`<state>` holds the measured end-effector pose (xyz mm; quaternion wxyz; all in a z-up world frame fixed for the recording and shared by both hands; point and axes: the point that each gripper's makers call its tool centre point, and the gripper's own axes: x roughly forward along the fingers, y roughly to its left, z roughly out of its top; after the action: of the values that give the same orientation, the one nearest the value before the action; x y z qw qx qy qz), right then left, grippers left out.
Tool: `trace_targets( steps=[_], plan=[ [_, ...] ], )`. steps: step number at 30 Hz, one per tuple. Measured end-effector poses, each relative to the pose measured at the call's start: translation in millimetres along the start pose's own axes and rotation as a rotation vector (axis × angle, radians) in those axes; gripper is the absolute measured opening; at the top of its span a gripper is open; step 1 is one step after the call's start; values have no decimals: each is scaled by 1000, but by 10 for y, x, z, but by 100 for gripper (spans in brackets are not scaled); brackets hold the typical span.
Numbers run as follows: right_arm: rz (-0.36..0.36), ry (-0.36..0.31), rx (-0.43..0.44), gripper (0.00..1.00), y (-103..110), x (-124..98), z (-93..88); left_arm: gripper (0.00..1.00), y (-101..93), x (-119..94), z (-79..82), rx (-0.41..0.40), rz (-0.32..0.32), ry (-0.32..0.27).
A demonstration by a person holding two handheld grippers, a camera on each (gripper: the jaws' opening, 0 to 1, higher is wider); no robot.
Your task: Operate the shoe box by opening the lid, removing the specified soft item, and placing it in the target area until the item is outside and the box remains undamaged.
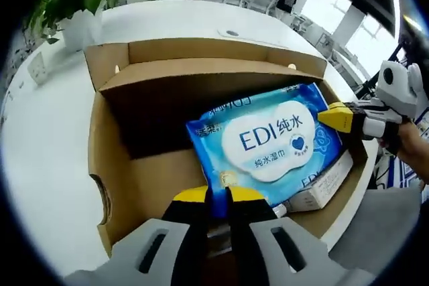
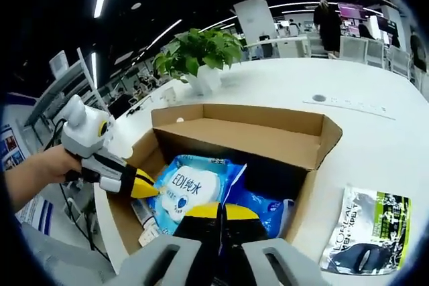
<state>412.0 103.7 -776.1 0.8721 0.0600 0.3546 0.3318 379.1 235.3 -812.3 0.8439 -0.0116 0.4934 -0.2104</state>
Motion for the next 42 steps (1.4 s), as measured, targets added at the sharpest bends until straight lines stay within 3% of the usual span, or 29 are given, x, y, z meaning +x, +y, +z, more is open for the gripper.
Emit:
trace_targets(
  steps=[3, 7, 13, 23, 42],
  plan=[
    [1, -2, 2, 0, 2, -2, 1, 0, 12, 1, 8, 9, 14, -5],
    [3, -9, 7, 0, 9, -10, 5, 0, 21, -4, 7, 19, 10, -18],
    [6, -11, 28, 0, 9, -25, 8, 0, 14, -89, 22, -37, -20, -60],
    [14, -17, 32, 0, 26, -107, 38, 0, -43, -170, 56, -30, -35, -88],
    [50, -79, 72, 0, 55, -390, 247, 0, -202, -497, 308, -57, -81, -202]
  ],
)
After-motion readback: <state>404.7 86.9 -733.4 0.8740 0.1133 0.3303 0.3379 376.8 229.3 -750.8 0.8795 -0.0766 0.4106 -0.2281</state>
